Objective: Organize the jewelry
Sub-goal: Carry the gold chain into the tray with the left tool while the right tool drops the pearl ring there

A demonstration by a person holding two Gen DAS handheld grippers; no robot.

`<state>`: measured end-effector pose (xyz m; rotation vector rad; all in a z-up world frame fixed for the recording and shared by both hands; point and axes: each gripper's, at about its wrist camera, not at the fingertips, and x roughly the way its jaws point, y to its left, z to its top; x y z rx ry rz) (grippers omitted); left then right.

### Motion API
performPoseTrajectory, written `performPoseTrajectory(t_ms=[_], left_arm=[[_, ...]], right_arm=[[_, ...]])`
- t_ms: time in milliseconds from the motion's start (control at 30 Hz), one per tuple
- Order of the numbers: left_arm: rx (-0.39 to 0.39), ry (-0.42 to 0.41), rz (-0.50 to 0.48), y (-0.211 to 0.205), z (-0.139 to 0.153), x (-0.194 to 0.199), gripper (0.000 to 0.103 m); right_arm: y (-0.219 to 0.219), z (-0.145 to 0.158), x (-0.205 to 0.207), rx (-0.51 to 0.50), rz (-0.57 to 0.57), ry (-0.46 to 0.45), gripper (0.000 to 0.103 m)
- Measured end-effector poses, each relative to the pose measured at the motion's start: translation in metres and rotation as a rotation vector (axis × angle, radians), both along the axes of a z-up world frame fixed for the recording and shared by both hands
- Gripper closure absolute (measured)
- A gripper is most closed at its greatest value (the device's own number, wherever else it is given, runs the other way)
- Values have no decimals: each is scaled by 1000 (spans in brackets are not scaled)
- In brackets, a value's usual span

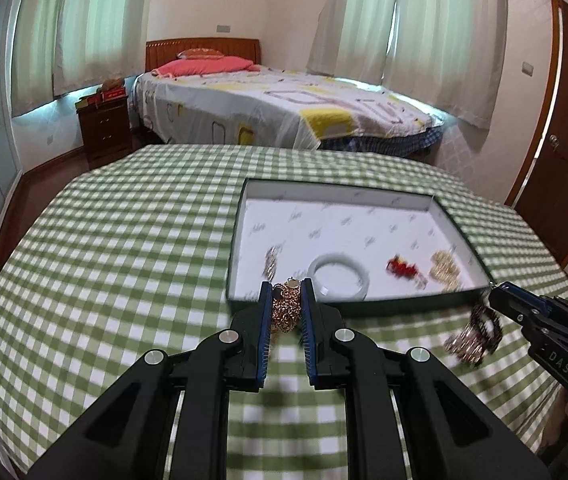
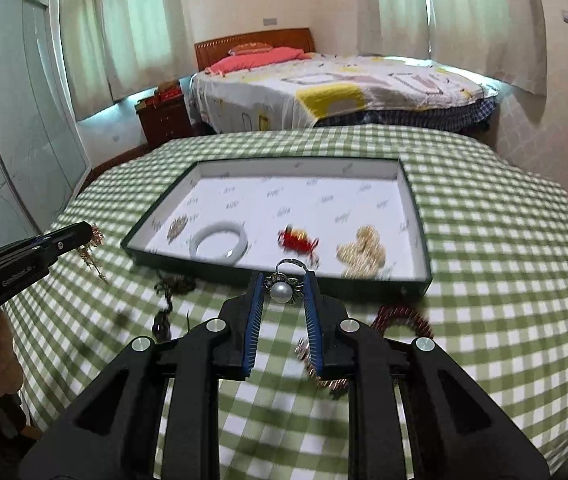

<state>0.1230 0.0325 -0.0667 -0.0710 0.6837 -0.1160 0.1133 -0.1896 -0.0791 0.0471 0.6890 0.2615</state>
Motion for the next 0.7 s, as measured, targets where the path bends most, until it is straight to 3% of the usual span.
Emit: performPoseTrajectory(t_ms=[433, 600, 700], left_arm=[[1, -122, -59, -38, 32, 64, 88], [20, -113, -62, -45, 24, 98, 88], [32, -61, -49, -45, 3, 121, 88]], right_arm=[[-3, 30, 62, 0, -4, -107, 83], [-1, 22, 96, -12, -9, -107, 83], [1, 8, 113, -25, -11, -79, 83]])
